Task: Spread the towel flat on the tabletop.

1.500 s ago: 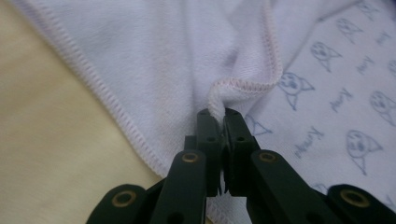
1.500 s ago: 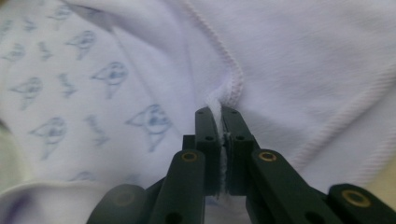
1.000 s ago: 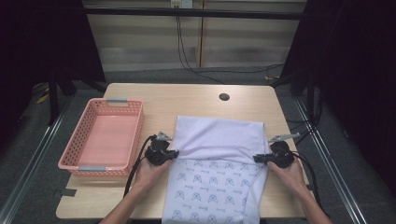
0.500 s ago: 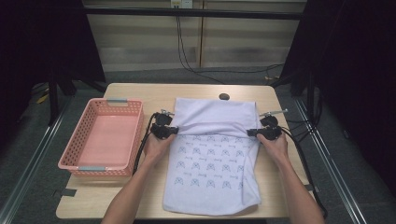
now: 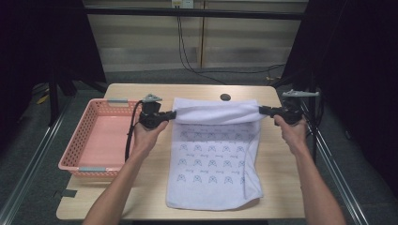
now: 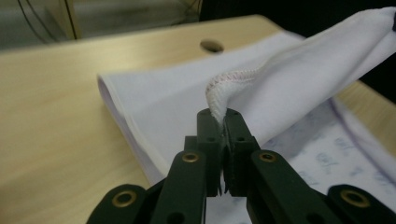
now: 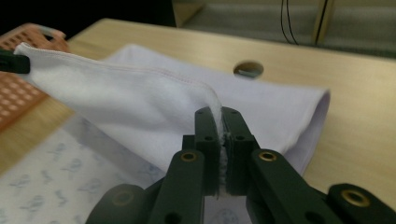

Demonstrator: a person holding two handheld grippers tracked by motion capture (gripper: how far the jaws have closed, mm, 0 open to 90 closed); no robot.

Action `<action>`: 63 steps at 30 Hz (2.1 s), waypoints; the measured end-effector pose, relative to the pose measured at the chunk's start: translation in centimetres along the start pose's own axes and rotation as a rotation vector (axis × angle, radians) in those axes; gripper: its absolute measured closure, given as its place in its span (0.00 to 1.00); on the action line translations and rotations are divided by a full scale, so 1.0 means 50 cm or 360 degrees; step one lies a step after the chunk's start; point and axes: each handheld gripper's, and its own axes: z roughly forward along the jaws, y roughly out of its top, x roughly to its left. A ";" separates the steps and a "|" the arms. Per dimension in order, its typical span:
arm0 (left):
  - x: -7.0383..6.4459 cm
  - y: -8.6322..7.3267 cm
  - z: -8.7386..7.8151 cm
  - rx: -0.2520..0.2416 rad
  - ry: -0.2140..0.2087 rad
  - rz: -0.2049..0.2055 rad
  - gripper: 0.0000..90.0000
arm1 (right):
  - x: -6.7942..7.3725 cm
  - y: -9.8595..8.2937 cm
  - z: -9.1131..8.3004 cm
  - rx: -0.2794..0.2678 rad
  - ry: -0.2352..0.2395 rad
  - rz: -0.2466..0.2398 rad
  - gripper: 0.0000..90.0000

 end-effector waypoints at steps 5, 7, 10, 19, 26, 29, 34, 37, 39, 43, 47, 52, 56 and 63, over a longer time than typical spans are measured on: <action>-0.056 0.050 -0.125 -0.0192 -0.0103 0.0145 0.97 | 0.055 0.047 -0.114 -0.0161 0.0084 -0.0135 0.97; -0.079 0.041 -0.160 -0.0183 -0.0137 0.0212 0.97 | 0.082 0.043 -0.156 -0.0208 0.0137 -0.0174 0.97; -0.099 -0.008 -0.190 -0.0117 -0.0183 0.0252 0.97 | 0.108 0.005 -0.190 -0.0197 0.0198 -0.0203 0.97; -0.123 -0.240 -0.184 0.0220 -0.0361 0.0215 0.95 | 0.168 -0.224 -0.207 0.0109 0.0374 -0.0174 0.96; -0.137 -0.330 -0.201 0.0408 -0.0502 0.0212 0.84 | 0.184 -0.329 -0.225 0.0313 0.0478 -0.0113 0.75; -0.136 -0.327 -0.222 0.0337 -0.0606 0.0157 0.76 | 0.188 -0.335 -0.255 0.0262 0.0495 -0.0106 0.70; -0.128 -0.284 -0.188 0.0240 -0.0584 0.0150 0.62 | 0.174 -0.298 -0.243 0.0142 0.0403 -0.0095 0.63; -0.126 -0.249 -0.114 0.0325 -0.0540 0.0185 0.64 | 0.171 -0.269 -0.196 0.0162 0.0376 -0.0122 0.63; -0.120 -0.233 -0.077 0.0356 -0.0517 0.0205 0.65 | 0.171 -0.246 -0.138 0.0217 0.0373 -0.0168 0.61; -0.088 -0.211 0.014 0.0440 -0.0440 0.0170 0.63 | 0.149 -0.228 -0.028 0.0339 0.0346 -0.0152 0.57; -0.064 -0.218 0.053 0.0466 -0.0359 0.0127 0.65 | 0.129 -0.234 0.046 0.0481 0.0229 -0.0184 0.59; -0.069 -0.233 0.041 0.0428 -0.0360 0.0168 0.69 | 0.133 -0.250 0.034 0.0481 0.0212 -0.0191 0.59; -0.101 -0.250 0.013 0.0474 -0.0382 0.0235 0.69 | 0.152 -0.272 0.002 0.0500 0.0223 -0.0217 0.59; -0.157 -0.298 -0.059 0.0564 -0.0526 0.0210 0.70 | 0.199 -0.322 -0.074 0.0546 0.0291 -0.0212 0.59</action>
